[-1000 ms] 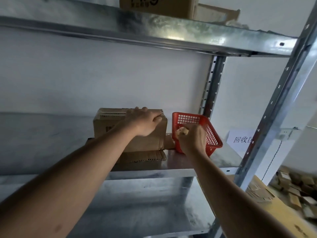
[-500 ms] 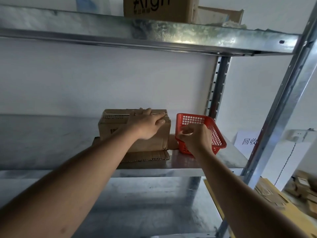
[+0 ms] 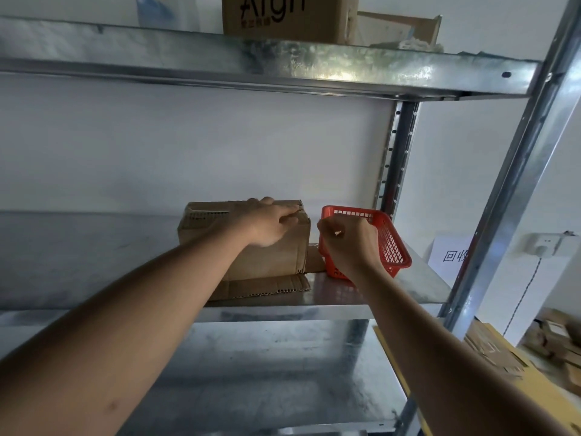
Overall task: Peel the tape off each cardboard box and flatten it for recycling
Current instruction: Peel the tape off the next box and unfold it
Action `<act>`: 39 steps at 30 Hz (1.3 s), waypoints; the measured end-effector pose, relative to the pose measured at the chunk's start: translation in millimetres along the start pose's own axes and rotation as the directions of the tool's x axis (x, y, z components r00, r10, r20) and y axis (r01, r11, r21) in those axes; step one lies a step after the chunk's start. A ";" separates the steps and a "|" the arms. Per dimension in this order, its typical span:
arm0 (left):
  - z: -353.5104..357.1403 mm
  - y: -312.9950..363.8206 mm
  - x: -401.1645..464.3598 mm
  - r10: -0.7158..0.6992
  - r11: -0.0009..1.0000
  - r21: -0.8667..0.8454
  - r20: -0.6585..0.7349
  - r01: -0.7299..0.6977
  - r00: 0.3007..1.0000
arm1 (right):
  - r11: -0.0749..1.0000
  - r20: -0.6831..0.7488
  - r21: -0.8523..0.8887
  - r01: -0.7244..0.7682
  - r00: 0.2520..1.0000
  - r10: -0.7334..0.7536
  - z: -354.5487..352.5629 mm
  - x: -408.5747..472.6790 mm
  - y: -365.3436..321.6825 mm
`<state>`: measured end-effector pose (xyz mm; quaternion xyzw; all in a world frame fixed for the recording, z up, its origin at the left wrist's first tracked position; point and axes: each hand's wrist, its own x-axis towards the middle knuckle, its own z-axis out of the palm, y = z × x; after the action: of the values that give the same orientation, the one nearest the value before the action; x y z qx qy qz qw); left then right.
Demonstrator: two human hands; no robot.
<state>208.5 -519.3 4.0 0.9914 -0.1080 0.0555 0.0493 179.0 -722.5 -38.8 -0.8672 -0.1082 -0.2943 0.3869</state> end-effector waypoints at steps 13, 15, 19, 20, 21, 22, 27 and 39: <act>-22.8 -82.2 -9.0 -0.032 0.977 -0.208 0.036 0.039 0.999 | 0.997 0.263 0.083 0.004 0.964 -0.026 72.4 7.6 -51.2; -26.1 -95.4 -12.1 -0.045 0.968 -0.245 0.035 0.053 0.998 | 0.983 0.350 0.176 -0.052 0.937 -0.013 86.3 9.3 -58.3; -34.8 -123.6 -20.9 -0.043 0.944 -0.323 0.065 0.062 0.997 | 0.903 0.450 0.378 -0.204 0.893 0.014 115.8 17.3 -75.0; -36.5 -131.2 -23.3 -0.039 0.948 -0.314 0.060 0.056 0.997 | 0.881 0.443 0.421 -0.216 0.896 0.008 122.9 20.4 -77.8; -37.4 -139.2 -26.5 -0.033 0.948 -0.315 0.051 0.048 0.998 | 0.853 0.431 0.467 -0.231 0.902 0.008 130.0 24.1 -79.8; -37.7 -147.4 -29.5 -0.025 0.946 -0.322 0.041 0.037 0.999 | 0.815 0.432 0.512 -0.272 0.901 0.029 136.7 27.2 -81.2; -30.3 -185.9 -39.4 0.043 0.892 -0.452 0.057 -0.013 0.997 | 0.580 0.431 0.706 -0.407 0.896 0.105 165.2 35.2 -91.4; -13.7 -225.1 -19.1 0.176 0.776 -0.622 0.053 -0.106 0.983 | 0.934 0.217 0.340 0.115 0.956 -0.196 142.5 20.6 -122.8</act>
<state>237.9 -295.0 -4.0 0.9115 -0.1967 -0.0330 0.3596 205.3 -535.5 -27.1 -0.8104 -0.2710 -0.1923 0.4826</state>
